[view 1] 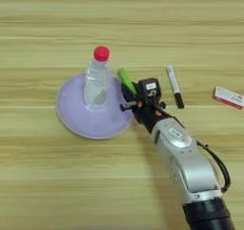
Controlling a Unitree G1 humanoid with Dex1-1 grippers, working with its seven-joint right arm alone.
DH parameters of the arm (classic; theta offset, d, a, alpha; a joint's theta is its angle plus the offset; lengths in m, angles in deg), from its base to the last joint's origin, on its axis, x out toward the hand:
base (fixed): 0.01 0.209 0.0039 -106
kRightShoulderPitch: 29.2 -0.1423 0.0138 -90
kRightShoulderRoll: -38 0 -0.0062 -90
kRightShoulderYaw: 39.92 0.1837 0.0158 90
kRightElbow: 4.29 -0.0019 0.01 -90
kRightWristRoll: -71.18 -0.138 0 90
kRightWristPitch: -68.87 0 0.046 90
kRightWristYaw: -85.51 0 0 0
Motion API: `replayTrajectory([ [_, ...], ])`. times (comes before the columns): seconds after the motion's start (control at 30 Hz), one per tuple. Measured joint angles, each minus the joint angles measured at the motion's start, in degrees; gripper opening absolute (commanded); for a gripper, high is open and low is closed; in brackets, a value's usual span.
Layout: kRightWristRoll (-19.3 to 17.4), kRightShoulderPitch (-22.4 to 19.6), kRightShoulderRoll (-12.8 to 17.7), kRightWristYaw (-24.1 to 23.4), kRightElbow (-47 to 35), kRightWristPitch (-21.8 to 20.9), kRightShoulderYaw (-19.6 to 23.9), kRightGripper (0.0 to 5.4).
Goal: Move the objects on the table
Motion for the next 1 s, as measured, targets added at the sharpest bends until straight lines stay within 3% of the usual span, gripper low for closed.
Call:
replayTrajectory([
  [0.27,1.5,0.2,0.2,1.3,0.4,1.3,-2.9,0.76],
  [0.77,2.7,0.1,0.4,1.7,1.7,3.0,-3.6,0.76],
  [1.0,2.7,0.1,0.3,1.7,1.7,3.5,-3.0,1.81],
])
